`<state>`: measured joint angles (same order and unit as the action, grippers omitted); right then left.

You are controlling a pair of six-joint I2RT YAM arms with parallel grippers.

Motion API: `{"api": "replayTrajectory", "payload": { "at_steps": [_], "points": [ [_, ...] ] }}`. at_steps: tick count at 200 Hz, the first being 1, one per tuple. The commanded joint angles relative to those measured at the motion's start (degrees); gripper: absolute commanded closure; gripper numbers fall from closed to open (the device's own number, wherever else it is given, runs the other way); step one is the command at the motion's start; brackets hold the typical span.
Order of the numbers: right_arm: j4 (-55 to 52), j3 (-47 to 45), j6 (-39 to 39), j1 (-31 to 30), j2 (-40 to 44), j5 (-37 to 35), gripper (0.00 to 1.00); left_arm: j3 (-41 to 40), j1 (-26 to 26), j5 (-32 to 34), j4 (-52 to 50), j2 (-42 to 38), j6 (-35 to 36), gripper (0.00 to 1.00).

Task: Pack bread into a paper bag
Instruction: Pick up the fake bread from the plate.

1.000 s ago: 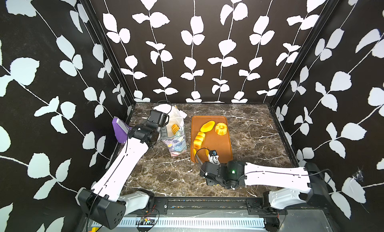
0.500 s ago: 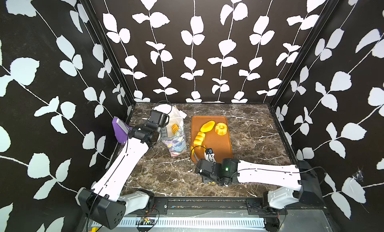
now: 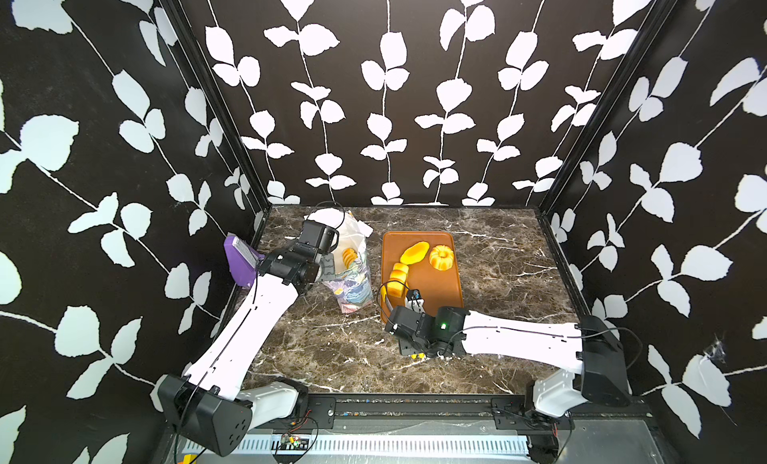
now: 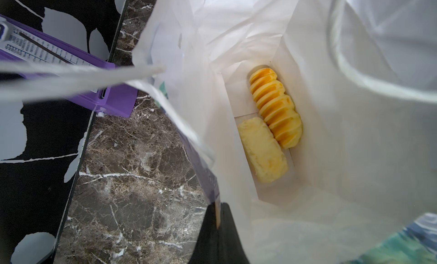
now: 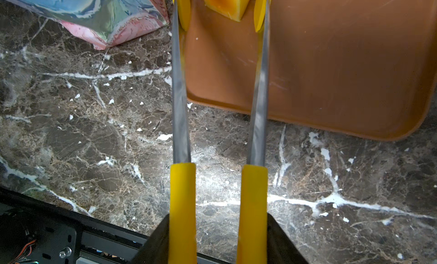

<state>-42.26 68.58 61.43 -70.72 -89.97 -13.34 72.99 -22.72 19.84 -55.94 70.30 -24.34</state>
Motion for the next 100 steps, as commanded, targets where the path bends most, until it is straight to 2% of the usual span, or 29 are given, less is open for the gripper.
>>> {"api": "replayTrajectory", "payload": {
  "at_steps": [1,15,35,48,100],
  "points": [
    [2.1,3.0,-1.2,1.2,-0.5,-0.5,0.49,-0.6,0.1,0.5,-0.8,0.2,0.7,1.00],
    [2.0,2.9,-1.2,1.4,-0.3,-0.5,0.55,-0.7,0.0,0.5,-0.7,0.3,0.8,1.00],
    [1.8,2.7,-1.2,1.6,0.0,-0.6,0.74,-0.9,0.1,0.5,-0.6,0.2,0.8,1.00],
    [1.7,2.4,-1.1,1.6,0.3,-0.6,0.82,-0.9,0.1,0.3,-0.4,0.3,0.8,1.00],
    [-0.9,3.0,-1.1,1.6,2.9,-2.5,0.99,-0.6,0.0,-0.1,-0.2,0.3,1.0,1.00]
  ]
}}
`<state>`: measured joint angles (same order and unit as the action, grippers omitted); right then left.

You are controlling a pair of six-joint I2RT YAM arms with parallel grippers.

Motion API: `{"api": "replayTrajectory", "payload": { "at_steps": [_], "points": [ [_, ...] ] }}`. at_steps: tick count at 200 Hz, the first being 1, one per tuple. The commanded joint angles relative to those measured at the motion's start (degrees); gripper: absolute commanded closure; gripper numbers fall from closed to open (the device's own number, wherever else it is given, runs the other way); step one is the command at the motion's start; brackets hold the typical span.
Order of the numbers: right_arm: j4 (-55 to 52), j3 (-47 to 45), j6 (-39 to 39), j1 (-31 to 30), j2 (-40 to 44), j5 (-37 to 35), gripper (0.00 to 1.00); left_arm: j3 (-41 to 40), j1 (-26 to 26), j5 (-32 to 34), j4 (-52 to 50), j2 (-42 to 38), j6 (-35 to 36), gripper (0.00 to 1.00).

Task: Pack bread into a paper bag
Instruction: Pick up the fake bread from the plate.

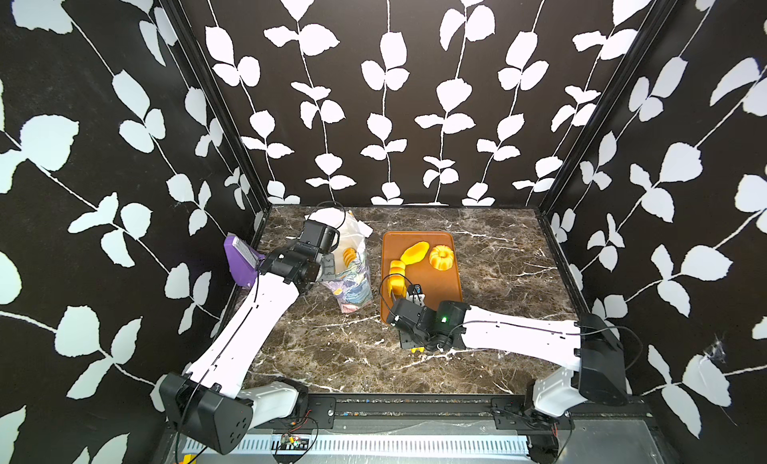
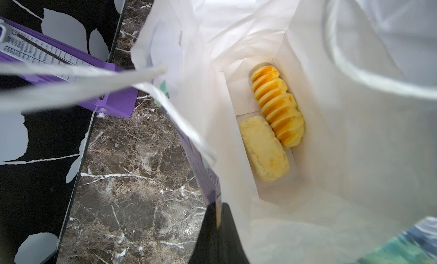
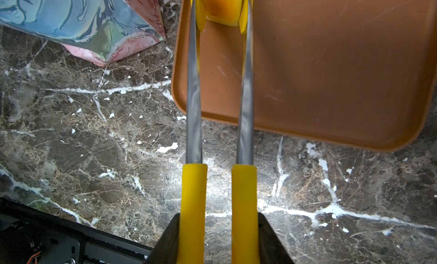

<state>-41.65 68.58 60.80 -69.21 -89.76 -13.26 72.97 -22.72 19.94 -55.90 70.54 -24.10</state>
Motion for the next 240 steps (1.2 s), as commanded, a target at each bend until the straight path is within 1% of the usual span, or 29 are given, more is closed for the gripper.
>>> {"api": "replayTrajectory", "payload": {
  "at_steps": [1,47,120,125,203,240],
  "points": [
    [-1.6,3.1,-0.5,0.1,2.8,-2.7,1.00,-0.5,0.0,-0.2,-0.3,0.0,0.7,1.00],
    [-5.9,4.1,-0.8,0.1,6.0,-4.8,1.00,-0.7,0.0,-0.5,0.0,0.1,0.5,1.00],
    [-11.2,6.2,-2.5,0.1,6.4,-5.9,1.00,-1.3,0.0,-0.9,0.3,0.1,-0.1,1.00],
    [-11.6,8.1,-2.8,0.1,6.4,-6.1,1.00,-1.3,0.1,-0.9,0.3,0.1,-0.1,1.00],
    [-19.8,16.9,-7.1,-0.1,8.0,-6.9,1.00,0.1,0.1,-0.5,-0.2,-0.1,0.0,1.00],
    [-25.3,22.6,-9.2,-0.8,10.5,-9.3,1.00,0.5,0.0,-0.3,-0.4,-0.1,0.2,1.00]
  ]
}}
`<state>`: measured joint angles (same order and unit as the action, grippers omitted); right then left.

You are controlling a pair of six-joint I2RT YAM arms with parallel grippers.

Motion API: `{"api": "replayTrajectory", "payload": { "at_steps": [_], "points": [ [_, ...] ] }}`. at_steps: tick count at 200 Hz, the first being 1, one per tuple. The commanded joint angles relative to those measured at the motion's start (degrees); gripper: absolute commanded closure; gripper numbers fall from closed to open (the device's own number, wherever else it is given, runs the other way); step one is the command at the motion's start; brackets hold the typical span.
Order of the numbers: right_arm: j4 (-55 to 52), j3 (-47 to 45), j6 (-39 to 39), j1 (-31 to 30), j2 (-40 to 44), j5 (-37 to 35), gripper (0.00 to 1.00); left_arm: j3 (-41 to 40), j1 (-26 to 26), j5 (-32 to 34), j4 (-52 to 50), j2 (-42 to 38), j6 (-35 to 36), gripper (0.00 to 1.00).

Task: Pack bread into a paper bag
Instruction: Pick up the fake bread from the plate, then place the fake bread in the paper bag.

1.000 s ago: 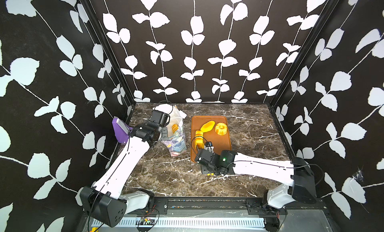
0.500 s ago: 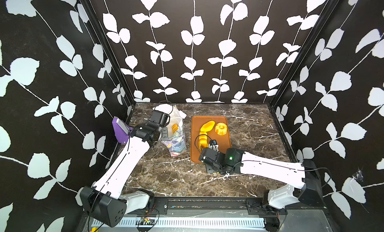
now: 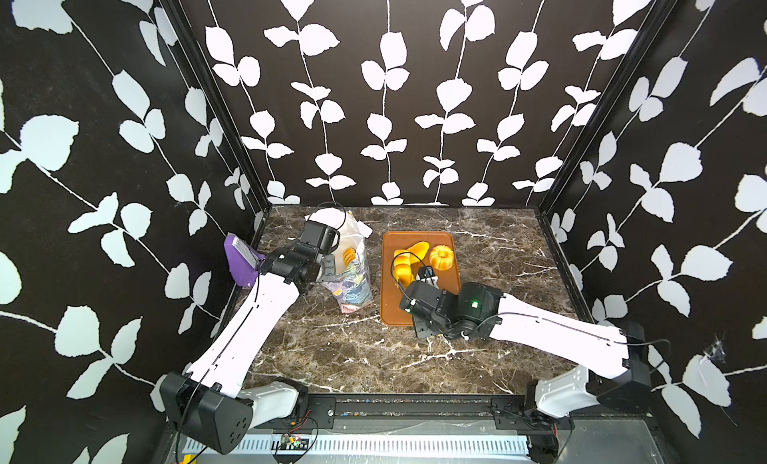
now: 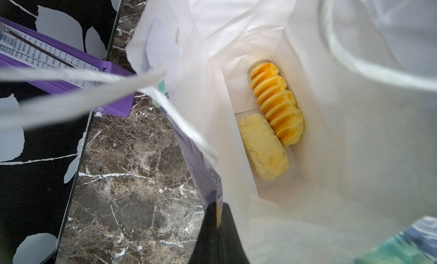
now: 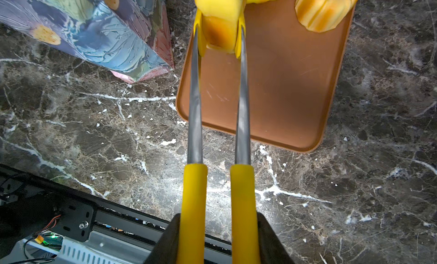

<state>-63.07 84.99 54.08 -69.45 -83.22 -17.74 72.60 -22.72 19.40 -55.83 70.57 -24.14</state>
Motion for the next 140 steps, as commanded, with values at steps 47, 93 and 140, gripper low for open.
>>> {"api": "replayTrajectory", "payload": {
  "at_steps": [47,93,140],
  "points": [
    [-7.1,16.8,-6.6,-1.7,3.8,-5.7,1.00,1.0,0.0,0.2,-0.1,0.4,-0.3,1.00],
    [-10.5,31.0,-10.6,-5.3,-4.1,-5.7,1.00,1.3,0.0,0.3,-0.2,0.5,-0.8,1.00],
    [-11.9,42.4,-14.4,-6.6,-12.0,-4.9,1.00,1.0,0.0,0.2,-0.3,0.3,-1.0,1.00]
  ]
}}
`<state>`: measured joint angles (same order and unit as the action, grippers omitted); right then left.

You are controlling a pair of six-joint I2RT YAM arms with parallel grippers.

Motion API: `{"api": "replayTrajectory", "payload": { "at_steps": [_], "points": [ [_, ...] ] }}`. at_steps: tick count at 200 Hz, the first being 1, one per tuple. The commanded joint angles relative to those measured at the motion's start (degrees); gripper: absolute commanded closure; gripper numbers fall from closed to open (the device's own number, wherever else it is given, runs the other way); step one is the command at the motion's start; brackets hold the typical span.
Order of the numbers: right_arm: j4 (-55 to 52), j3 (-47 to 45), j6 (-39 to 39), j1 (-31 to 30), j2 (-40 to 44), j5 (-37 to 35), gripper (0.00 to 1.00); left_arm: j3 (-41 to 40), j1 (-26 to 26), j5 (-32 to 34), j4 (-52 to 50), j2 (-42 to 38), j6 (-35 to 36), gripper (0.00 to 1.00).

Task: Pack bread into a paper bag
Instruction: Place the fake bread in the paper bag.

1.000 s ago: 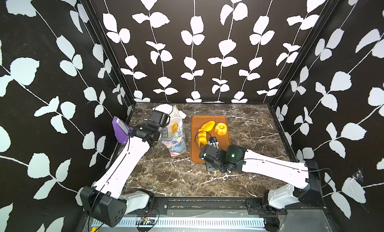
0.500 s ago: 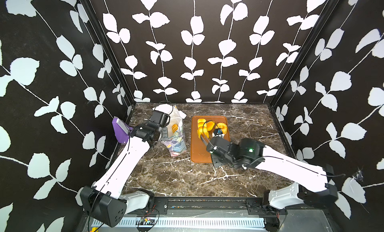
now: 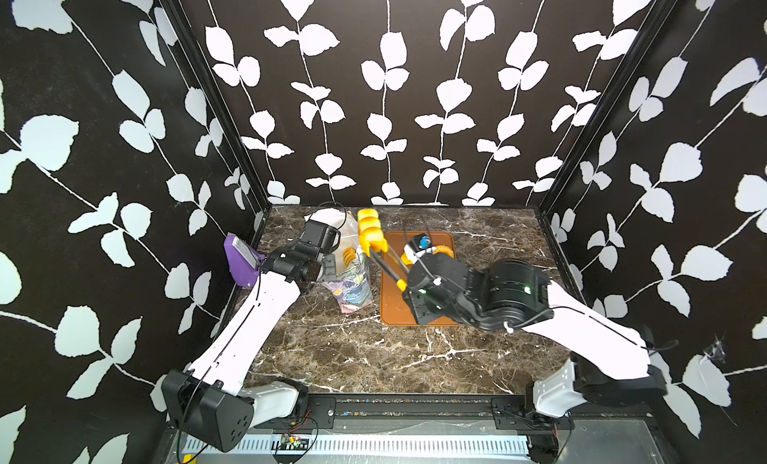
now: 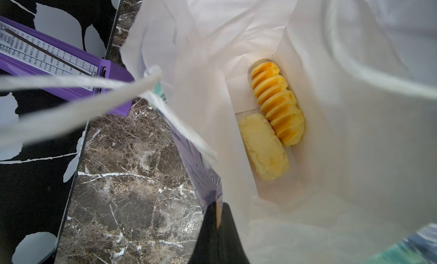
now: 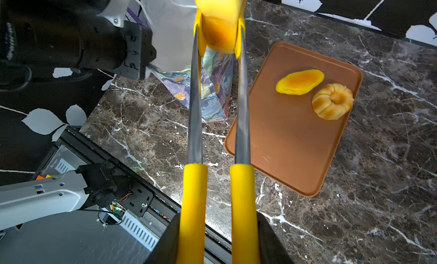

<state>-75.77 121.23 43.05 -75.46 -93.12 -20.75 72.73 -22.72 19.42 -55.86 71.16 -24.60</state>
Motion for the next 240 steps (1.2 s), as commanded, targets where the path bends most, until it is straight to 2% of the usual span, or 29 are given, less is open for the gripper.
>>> {"api": "replayTrajectory", "payload": {
  "at_steps": [1,38,64,146,240],
  "points": [
    [0.8,6.4,-3.4,-0.6,-2.2,-1.8,1.00,0.9,0.0,0.2,-0.3,-0.3,-0.6,1.00],
    [0.8,13.1,-5.7,-0.8,-6.8,-0.2,1.00,0.8,0.0,0.4,-0.6,-0.4,-0.6,1.00],
    [1.1,14.3,-6.7,-0.8,-8.9,1.0,1.00,0.7,0.0,0.3,-0.7,-0.5,-0.8,1.00],
    [12.3,-4.6,-3.6,1.8,-7.2,6.5,1.00,0.4,0.1,0.3,-0.9,-0.7,-0.7,1.00],
    [13.8,-5.8,-3.6,3.4,-7.2,6.6,1.00,0.0,0.0,0.4,-0.7,-0.7,-0.7,1.00]
  ]
}}
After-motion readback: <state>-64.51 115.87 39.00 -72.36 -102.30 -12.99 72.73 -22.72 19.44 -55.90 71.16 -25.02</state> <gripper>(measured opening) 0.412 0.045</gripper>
